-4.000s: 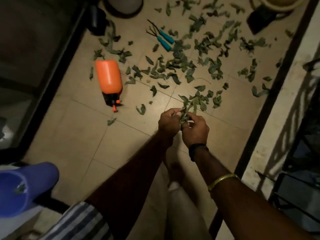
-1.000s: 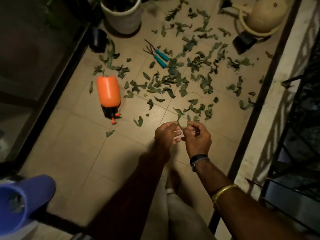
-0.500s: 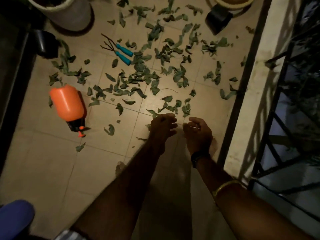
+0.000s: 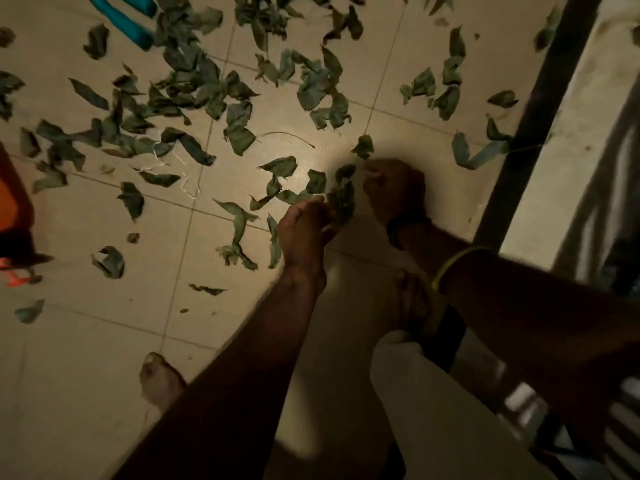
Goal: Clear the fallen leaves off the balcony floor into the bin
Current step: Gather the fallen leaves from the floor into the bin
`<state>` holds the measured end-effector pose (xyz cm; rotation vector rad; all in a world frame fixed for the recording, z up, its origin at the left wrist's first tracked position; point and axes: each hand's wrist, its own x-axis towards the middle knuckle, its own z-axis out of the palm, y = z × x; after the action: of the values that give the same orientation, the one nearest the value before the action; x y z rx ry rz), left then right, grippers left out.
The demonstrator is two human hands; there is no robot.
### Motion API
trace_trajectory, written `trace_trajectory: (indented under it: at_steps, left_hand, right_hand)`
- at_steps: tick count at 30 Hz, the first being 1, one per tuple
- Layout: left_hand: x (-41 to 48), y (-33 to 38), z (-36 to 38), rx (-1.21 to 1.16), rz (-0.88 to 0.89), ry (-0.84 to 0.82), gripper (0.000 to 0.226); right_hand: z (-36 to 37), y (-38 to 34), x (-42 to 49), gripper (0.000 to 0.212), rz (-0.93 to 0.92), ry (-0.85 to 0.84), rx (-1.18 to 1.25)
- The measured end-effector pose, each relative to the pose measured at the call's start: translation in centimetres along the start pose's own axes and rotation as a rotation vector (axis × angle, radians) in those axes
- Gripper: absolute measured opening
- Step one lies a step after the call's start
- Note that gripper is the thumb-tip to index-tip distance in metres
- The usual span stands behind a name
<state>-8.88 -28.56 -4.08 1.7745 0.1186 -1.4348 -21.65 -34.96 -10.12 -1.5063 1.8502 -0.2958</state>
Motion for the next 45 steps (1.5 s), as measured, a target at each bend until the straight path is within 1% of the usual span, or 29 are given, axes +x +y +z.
trace_trajectory:
  at_steps: [3, 4, 6, 8, 9, 11, 13, 15, 17, 19, 20, 22, 23, 24, 25, 26, 27, 29, 30, 31, 33, 34, 35, 38, 40, 42, 43, 45]
  left_hand:
    - [3.1, -1.0, 0.9, -0.029, -0.017, 0.01, 0.017]
    - [3.9, -1.2, 1.1, -0.038, -0.023, 0.012, 0.018]
    - [5.1, -1.7, 1.2, -0.032, -0.039, 0.018, 0.023]
    - [5.7, -2.0, 1.0, -0.034, -0.067, 0.024, 0.027]
    - [5.9, -1.9, 0.9, -0.033, -0.076, 0.024, 0.028]
    - [6.1, -1.9, 0.8, -0.023, -0.087, 0.004, 0.029]
    - [6.2, -1.6, 0.9, 0.003, -0.096, -0.033, 0.029]
    - [5.9, -0.9, 1.3, 0.039, -0.107, -0.09, 0.03]
    - [5.4, -0.2, 2.0, 0.108, -0.108, -0.135, 0.024]
    - [5.0, 0.3, 2.6, 0.142, -0.116, -0.16, 0.021]
    - [5.1, 0.3, 2.7, 0.134, -0.11, -0.156, 0.023]
    - [5.8, 0.6, 2.2, 0.128, -0.103, -0.084, 0.028]
    - [6.1, 0.9, 1.8, 0.097, -0.133, -0.042, 0.03]
    - [6.7, 1.0, 1.2, 0.045, -0.17, -0.005, 0.028]
    - [7.4, 1.0, 0.6, 0.011, -0.193, 0.039, 0.023]
    - [8.1, 0.9, -0.1, -0.014, -0.198, 0.081, 0.018]
    - [8.6, 0.8, -0.6, -0.032, -0.193, 0.106, 0.016]
    - [9.1, 0.2, -1.6, -0.055, -0.173, 0.111, 0.014]
    - [9.1, -0.2, -1.9, -0.067, -0.169, 0.099, 0.015]
    - [9.1, -0.7, -2.3, -0.082, -0.166, 0.085, 0.017]
    - [9.0, -1.8, -2.9, -0.098, -0.163, 0.088, 0.02]
    - [8.9, -2.2, -3.1, -0.094, -0.166, 0.098, 0.021]
    - [8.8, -2.7, -3.3, -0.084, -0.173, 0.107, 0.021]
    - [8.1, -3.7, -3.9, -0.036, -0.189, 0.101, 0.027]
    - [7.3, -3.7, -4.0, 0.047, -0.168, 0.043, 0.032]
    - [6.4, -3.2, -3.8, 0.098, -0.155, -0.015, 0.03]
    - [6.0, -2.6, -3.5, 0.069, -0.174, -0.022, 0.026]
    - [5.4, -1.4, -2.9, -0.025, -0.211, -0.012, 0.023]
  right_hand:
    - [3.0, 1.6, 5.2, 0.032, -0.093, 0.058, -0.066]
    - [3.9, 2.3, 6.3, 0.036, -0.137, 0.038, -0.12]
    - [5.3, 3.9, 7.6, 0.037, -0.234, -0.058, -0.288]
    - [6.0, 5.1, 7.9, 0.028, -0.282, -0.091, -0.362]
    - [5.9, 5.4, 8.1, 0.023, -0.264, -0.069, -0.338]
    - [5.3, 5.2, 8.3, 0.017, -0.157, -0.025, -0.248]
    - [4.2, 4.4, 7.3, 0.015, -0.03, -0.009, -0.087]
    - [3.2, 2.6, 4.9, 0.019, 0.057, -0.031, 0.113]
    - [3.0, 0.7, 2.1, 0.018, 0.097, -0.086, 0.257]
    - [3.0, -1.1, -0.5, 0.014, 0.098, -0.166, 0.311]
    - [3.0, -1.6, -1.4, 0.016, 0.063, -0.204, 0.306]
    - [3.2, -1.8, -1.8, 0.02, -0.028, -0.282, 0.318]
    - [3.4, -1.4, -1.6, 0.019, -0.05, -0.295, 0.318]
    - [3.7, -0.9, -1.1, 0.017, -0.054, -0.263, 0.274]
    - [4.0, -0.4, -0.3, 0.02, -0.063, -0.196, 0.198]
    - [4.5, 0.2, 0.4, 0.03, -0.081, -0.139, 0.072]
    - [5.1, 0.9, 1.1, 0.044, -0.11, -0.142, -0.06]
    - [6.3, 2.3, 1.8, 0.069, -0.179, -0.268, -0.285]
    - [7.0, 3.0, 1.9, 0.07, -0.214, -0.301, -0.376]
    - [7.6, 3.6, 2.0, 0.062, -0.256, -0.29, -0.432]
    - [8.8, 4.5, 2.2, 0.03, -0.315, -0.199, -0.418]
    - [9.0, 4.5, 2.2, 0.018, -0.301, -0.174, -0.379]
    - [9.2, 4.7, 2.2, 0.013, -0.269, -0.166, -0.332]
    - [8.8, 4.4, 1.3, 0.014, -0.166, -0.134, -0.152]
    - [8.1, 2.1, -0.5, 0.016, -0.114, -0.125, 0.029]
    - [7.7, -0.5, -2.7, 0.017, -0.067, -0.17, 0.155]
    - [7.7, -1.5, -3.9, 0.016, -0.044, -0.189, 0.167]
    - [8.1, -3.2, -5.9, 0.014, -0.018, -0.161, 0.129]
